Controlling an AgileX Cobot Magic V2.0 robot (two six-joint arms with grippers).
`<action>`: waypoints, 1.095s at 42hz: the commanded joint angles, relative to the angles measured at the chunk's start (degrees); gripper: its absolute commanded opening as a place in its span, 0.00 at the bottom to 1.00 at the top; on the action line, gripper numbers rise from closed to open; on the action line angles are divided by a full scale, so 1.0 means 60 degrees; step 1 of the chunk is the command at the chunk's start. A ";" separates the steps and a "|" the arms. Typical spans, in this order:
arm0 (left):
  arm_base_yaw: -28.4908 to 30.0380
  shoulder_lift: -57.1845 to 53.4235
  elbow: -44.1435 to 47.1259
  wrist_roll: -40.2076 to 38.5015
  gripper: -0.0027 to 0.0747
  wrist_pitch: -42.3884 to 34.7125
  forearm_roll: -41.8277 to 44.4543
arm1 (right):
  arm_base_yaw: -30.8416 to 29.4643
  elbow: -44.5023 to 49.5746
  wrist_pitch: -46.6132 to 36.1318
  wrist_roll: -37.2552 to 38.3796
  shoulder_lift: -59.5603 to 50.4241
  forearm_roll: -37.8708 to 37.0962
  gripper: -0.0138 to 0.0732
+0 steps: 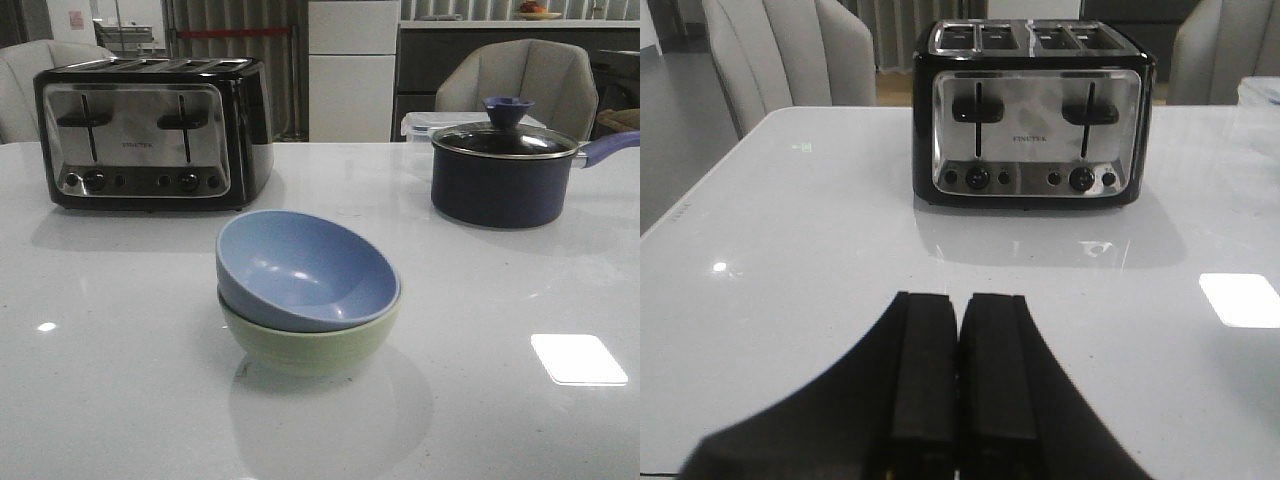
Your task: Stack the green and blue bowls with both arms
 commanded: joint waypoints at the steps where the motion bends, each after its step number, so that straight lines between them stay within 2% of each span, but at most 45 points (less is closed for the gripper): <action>1: 0.0014 -0.0100 0.0334 -0.0578 0.15 -0.1808 0.0231 | -0.0064 -0.0274 -0.0526 -0.0015 -0.0015 -0.0046 0.22; 8: 0.0014 -0.0440 0.1065 -0.0559 0.15 -0.2450 0.0131 | -0.0064 -0.0274 -0.0526 -0.0015 -0.0015 -0.0046 0.22; 12: 0.0014 -0.0614 0.1364 -0.0021 0.15 -0.2900 -0.0095 | -0.0064 -0.0274 -0.0526 -0.0015 -0.0015 -0.0046 0.22; 24: -0.0037 -0.0614 0.1364 0.0040 0.15 -0.3534 -0.0175 | -0.0064 -0.0274 -0.0518 -0.0015 -0.0015 -0.0046 0.22; 46: -0.0037 -0.0596 0.1364 0.0040 0.15 -0.3659 -0.0175 | -0.0064 -0.0274 -0.0518 -0.0015 -0.0015 -0.0046 0.22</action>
